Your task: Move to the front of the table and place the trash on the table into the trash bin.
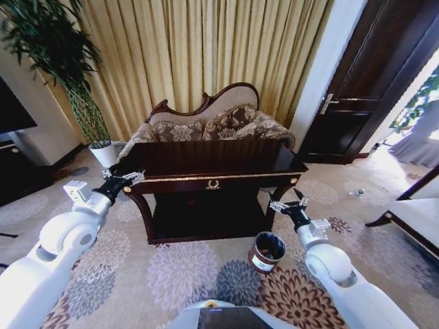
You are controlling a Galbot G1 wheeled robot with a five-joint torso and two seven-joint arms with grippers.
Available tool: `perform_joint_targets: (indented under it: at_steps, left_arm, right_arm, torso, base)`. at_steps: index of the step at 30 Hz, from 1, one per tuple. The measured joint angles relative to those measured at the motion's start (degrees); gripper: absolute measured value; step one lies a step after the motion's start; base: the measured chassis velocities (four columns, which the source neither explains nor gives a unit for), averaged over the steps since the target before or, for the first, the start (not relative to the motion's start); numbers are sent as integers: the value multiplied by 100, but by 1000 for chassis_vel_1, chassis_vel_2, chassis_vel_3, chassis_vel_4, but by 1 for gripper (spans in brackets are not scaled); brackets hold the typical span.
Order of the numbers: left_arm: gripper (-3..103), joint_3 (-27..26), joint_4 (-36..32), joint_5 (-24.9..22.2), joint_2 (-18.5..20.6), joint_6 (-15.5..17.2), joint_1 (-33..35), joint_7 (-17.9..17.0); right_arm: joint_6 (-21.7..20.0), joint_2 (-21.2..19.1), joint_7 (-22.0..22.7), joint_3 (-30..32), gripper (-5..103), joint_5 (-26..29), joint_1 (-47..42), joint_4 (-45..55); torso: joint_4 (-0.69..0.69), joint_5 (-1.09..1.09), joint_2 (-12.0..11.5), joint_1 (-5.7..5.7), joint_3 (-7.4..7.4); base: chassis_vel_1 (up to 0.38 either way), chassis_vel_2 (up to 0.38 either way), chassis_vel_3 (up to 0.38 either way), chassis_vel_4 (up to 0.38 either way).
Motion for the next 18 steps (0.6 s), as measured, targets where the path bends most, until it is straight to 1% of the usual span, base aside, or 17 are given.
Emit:
perform_joint_targets:
  at_steps: [6,7,9,14,18]
  left_arm:
    - [100,135,7,-1,27,1,-81,-61]
    - [100,164,7,-1,27,2,-93,-76]
    - [100,176,5,-1,27,3,-94,-79]
    - [100,187,-11,2,27,5,-90,-82]
    - [100,177,-12,1,40,5,-87,-86]
  right_arm:
    - [55,42,-10,-24,100,-23,19,-117]
    - [66,44,-15,-27,100,-24,30,-138]
    - [71,44,-15,-27,100,-24,38,-149]
    - [101,40,-23,-34,100,-27,73,-207]
    - [109,41,-24,-48,100,-29,87,-212]
  torso:
    - [-3,2,2,-4,-1]
    - [1,2,2,-4,-1]
    - [4,1,2,-4,-1]
    - [-2,1,1,-2,0]
    - [-1,-1,0,0,1]
  base:
    - [194,-213,-205,200]
    - [217,-218,-122,216]
    - [188,-206,-122,213]
    - [148,-158,-149,153]
    - [144,-148,-163,116]
